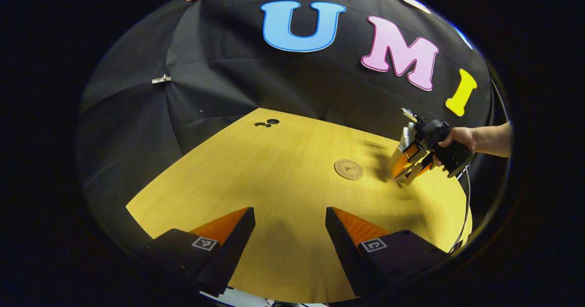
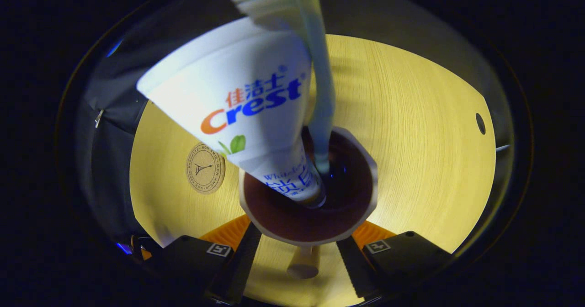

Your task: Put the toothbrush and toothpaste on the desktop into the cup, then pick up the cup and place it on the coaster on the desktop.

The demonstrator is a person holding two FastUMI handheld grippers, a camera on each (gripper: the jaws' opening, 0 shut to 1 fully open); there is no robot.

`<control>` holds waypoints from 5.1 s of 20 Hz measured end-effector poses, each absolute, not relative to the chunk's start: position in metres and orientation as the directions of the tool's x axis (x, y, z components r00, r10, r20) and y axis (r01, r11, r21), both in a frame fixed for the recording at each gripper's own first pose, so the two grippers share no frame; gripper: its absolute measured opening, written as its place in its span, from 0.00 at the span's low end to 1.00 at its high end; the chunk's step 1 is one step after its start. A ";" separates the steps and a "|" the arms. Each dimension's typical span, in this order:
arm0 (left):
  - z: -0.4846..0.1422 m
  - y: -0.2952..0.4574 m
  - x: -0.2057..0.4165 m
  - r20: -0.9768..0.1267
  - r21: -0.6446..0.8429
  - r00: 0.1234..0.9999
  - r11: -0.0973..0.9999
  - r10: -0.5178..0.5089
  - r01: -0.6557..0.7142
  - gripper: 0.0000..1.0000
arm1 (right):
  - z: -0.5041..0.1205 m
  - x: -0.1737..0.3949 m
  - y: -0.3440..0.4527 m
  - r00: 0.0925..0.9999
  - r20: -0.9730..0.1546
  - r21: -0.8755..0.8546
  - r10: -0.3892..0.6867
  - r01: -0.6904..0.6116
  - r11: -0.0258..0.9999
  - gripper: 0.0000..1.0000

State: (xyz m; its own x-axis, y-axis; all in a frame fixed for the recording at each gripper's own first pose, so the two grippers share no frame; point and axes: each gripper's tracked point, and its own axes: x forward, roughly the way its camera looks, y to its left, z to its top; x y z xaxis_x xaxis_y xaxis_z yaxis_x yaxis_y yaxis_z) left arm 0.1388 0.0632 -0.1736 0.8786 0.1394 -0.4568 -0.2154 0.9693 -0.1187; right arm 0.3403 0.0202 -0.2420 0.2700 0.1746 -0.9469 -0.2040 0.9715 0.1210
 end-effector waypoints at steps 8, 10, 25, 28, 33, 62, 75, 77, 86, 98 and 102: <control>-0.182 0.044 0.146 -0.490 -0.120 0.866 0.977 0.097 -0.177 0.98 | -0.244 0.342 0.011 0.271 -0.948 0.112 0.168 -0.210 0.971 0.36; -0.185 0.040 0.146 -0.501 -0.124 0.861 0.977 0.091 -0.175 0.98 | -0.245 0.343 0.010 0.280 -0.948 0.090 0.152 -0.221 0.971 0.42; -0.202 0.032 0.132 -0.543 -0.121 0.837 0.979 0.071 -0.162 0.98 | -0.225 0.343 0.028 0.367 -0.919 0.015 0.140 -0.324 0.946 0.30; -0.203 0.034 0.128 -0.539 -0.126 0.839 0.978 0.073 -0.166 0.98 | -0.218 0.342 0.044 0.373 -0.916 0.004 0.146 -0.354 0.935 0.30; -0.203 0.041 0.113 -0.539 -0.127 0.838 0.975 0.087 -0.182 0.98 | -0.213 0.340 0.084 0.368 -0.914 0.013 0.172 -0.398 0.917 0.30; -0.224 0.095 0.034 -0.589 -0.114 0.779 0.933 0.213 -0.341 0.98 | -0.234 0.326 0.173 0.313 -0.935 -0.010 0.166 -0.493 0.870 0.64; -0.175 0.062 0.019 -0.511 -0.116 0.851 0.972 0.118 -0.204 0.98 | -0.093 0.272 0.118 0.590 -0.767 0.027 0.253 -0.364 0.931 1.00; -0.157 0.055 0.022 -0.480 -0.111 0.872 0.980 0.091 -0.163 0.98 | -0.067 0.252 0.101 0.657 -0.709 0.031 0.255 -0.333 0.942 1.00; -0.085 -0.007 0.025 -0.332 -0.086 0.941 0.996 -0.060 0.033 0.98 | 0.009 0.128 0.005 0.880 -0.450 0.068 0.150 -0.134 0.989 0.99; -0.004 -0.059 0.002 -0.123 -0.015 0.989 0.997 -0.081 0.080 0.98 | 0.044 -0.014 -0.043 0.991 -0.130 0.101 -0.029 0.042 0.994 0.99; -0.003 -0.065 -0.016 -0.088 -0.042 0.991 0.994 -0.104 0.101 0.98 | 0.035 -0.041 -0.039 0.995 -0.092 0.129 -0.049 0.061 0.990 0.99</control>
